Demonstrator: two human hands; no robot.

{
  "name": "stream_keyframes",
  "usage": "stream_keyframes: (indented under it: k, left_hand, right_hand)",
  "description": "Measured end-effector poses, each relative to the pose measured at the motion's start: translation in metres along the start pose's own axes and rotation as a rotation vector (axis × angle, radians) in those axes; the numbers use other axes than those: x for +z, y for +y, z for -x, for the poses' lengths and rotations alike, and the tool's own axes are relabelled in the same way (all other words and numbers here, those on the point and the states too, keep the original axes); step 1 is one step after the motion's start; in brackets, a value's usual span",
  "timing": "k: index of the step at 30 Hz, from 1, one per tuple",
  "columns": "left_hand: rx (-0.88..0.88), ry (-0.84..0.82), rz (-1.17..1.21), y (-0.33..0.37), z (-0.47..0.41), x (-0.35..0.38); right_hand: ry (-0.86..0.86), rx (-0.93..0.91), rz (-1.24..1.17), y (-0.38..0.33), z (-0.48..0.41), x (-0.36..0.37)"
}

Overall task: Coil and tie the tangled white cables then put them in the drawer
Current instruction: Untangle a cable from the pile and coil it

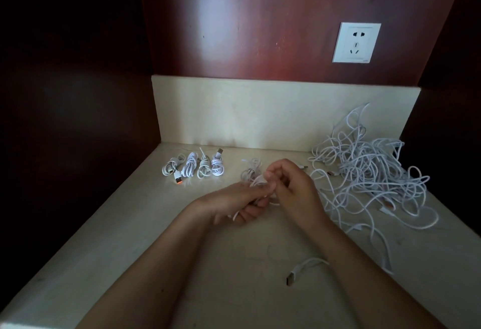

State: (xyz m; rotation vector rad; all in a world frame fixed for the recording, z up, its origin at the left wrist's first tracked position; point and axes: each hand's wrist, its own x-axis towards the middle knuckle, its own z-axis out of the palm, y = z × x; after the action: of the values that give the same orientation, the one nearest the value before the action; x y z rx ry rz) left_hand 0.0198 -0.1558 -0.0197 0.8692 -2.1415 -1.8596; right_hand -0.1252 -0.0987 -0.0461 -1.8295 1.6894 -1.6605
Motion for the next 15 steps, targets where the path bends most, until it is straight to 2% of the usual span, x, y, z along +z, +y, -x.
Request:
stream_keyframes:
  k: [2, 5, 8, 10, 12, 15]
  left_hand:
    - [0.074, 0.098, -0.031, 0.001, 0.0, 0.0]
    - [0.232, 0.355, -0.115, 0.0, -0.004, -0.001]
    - [0.383, 0.648, -0.026, -0.001, -0.008, -0.003]
    - [0.441, 0.787, 0.063, 0.0, -0.01, -0.008]
    - [0.457, 0.81, 0.277, -0.001, -0.012, -0.014]
    - [0.468, 0.669, 0.746, 0.004, -0.012, -0.017]
  right_hand:
    - [0.023, -0.022, 0.04, 0.002, 0.0, 0.0]
    - [0.05, -0.041, 0.157, 0.002, 0.0, 0.0]
    - [0.03, -0.032, 0.243, 0.004, 0.001, -0.001]
    - [0.008, -0.049, 0.286, 0.004, 0.002, -0.001]
    - [-0.028, -0.064, 0.301, 0.002, 0.003, 0.001]
    - [-0.113, -0.091, 0.324, 0.0, 0.005, 0.002]
